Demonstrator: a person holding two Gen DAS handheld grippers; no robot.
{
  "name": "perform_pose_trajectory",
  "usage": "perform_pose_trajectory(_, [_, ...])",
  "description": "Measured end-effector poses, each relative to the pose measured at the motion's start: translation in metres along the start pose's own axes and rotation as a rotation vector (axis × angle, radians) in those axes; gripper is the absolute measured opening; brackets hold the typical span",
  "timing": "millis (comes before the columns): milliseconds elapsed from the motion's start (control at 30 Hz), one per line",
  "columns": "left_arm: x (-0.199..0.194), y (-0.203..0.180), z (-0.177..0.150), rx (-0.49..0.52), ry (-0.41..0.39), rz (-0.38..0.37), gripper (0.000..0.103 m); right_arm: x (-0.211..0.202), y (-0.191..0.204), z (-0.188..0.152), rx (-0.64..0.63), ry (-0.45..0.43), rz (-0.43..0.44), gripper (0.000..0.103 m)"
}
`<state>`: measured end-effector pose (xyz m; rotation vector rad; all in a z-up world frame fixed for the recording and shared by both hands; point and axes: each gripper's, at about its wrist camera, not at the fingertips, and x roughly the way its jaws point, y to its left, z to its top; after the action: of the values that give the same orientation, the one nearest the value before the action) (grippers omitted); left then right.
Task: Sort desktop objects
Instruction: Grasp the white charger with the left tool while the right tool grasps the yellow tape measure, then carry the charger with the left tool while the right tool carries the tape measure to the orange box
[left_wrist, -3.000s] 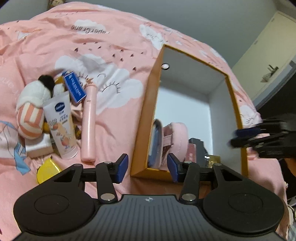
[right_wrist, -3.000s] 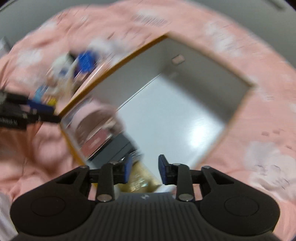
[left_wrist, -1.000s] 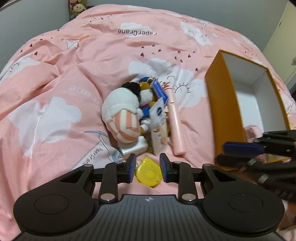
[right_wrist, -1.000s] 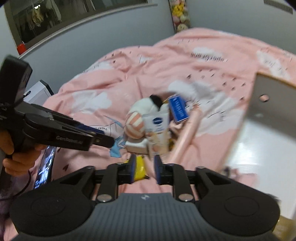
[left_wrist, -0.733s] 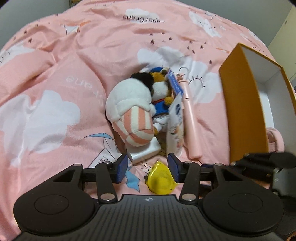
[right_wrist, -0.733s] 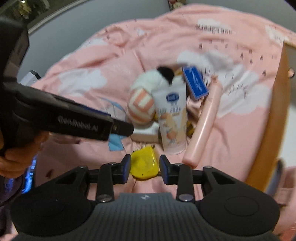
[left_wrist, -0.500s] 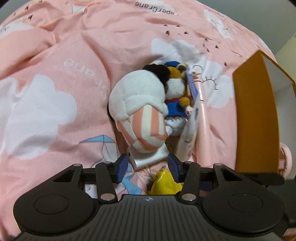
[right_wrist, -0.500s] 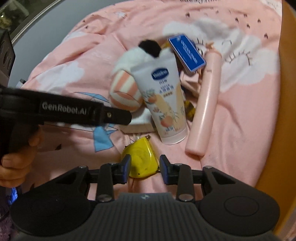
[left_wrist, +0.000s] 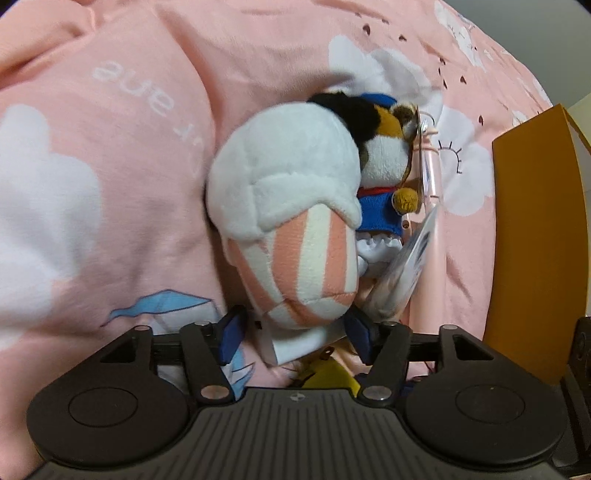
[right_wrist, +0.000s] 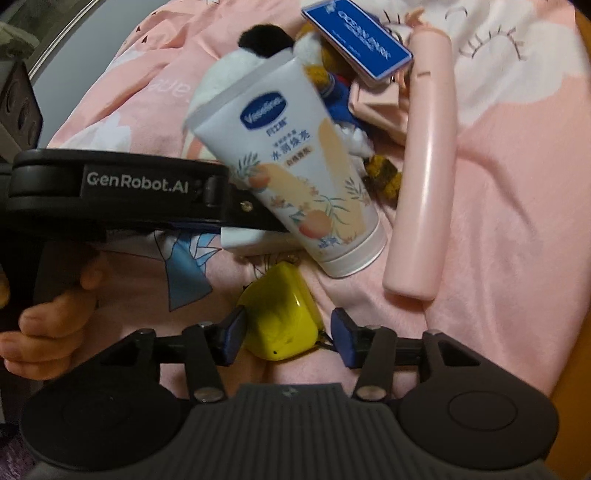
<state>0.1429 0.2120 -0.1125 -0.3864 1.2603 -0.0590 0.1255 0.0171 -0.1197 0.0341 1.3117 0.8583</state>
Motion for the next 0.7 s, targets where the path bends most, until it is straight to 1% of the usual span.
perform_pose_trajectory(133, [0.006,-0.001,0.002,0.0,0.015,0.005,0.075,0.006,-0.005,0.003,0.026,0.011,0.035,0.052])
perform_pose_trajectory(167, [0.008,-0.002,0.002,0.007,0.019,0.011,0.075,0.006,-0.005,0.003,0.024,0.011,0.044,0.047])
perform_pose_trajectory(233, [0.009,-0.007,0.0,0.035,0.017,0.03,0.074,0.005,-0.003,0.002,0.016,0.01,0.053,0.044])
perform_pose_trajectory(333, [0.006,-0.017,-0.006,0.086,0.003,0.057,0.073,-0.002,0.0,0.0,0.003,0.0,0.061,0.032])
perform_pose_trajectory(400, [0.002,-0.021,-0.01,0.11,-0.004,0.071,0.073,-0.009,0.002,-0.001,-0.004,-0.001,0.07,0.028])
perform_pose_trajectory(467, [-0.001,-0.025,-0.014,0.131,-0.003,0.083,0.072,-0.017,0.007,-0.006,-0.025,-0.004,0.063,0.024])
perform_pose_trajectory(533, [-0.006,-0.028,-0.019,0.141,-0.005,0.092,0.072,-0.027,0.013,-0.011,-0.057,-0.006,0.05,0.023])
perform_pose_trajectory(700, [-0.022,-0.035,-0.033,0.137,-0.022,0.087,0.071,-0.054,0.028,-0.028,-0.144,-0.007,-0.028,0.022])
